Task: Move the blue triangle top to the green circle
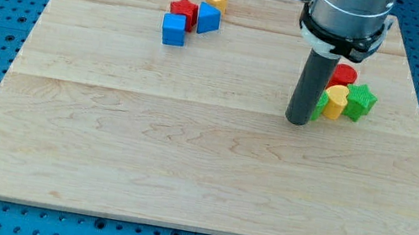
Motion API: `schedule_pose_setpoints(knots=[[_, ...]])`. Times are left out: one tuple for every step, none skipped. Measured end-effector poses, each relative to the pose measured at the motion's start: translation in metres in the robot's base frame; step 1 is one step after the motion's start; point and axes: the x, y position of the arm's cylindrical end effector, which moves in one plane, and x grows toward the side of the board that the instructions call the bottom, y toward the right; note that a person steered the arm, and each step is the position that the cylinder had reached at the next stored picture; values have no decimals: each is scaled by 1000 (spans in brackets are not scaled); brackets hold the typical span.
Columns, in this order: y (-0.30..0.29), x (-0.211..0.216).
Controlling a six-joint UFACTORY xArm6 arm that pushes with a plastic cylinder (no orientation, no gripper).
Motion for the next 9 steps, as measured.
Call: schedule_pose_setpoints(knots=[[-7,0],[-108,-10],[-119,-10],[-176,-15],[-243,-22],[-249,-28],[-250,-147],[-246,-156],[-228,-152]])
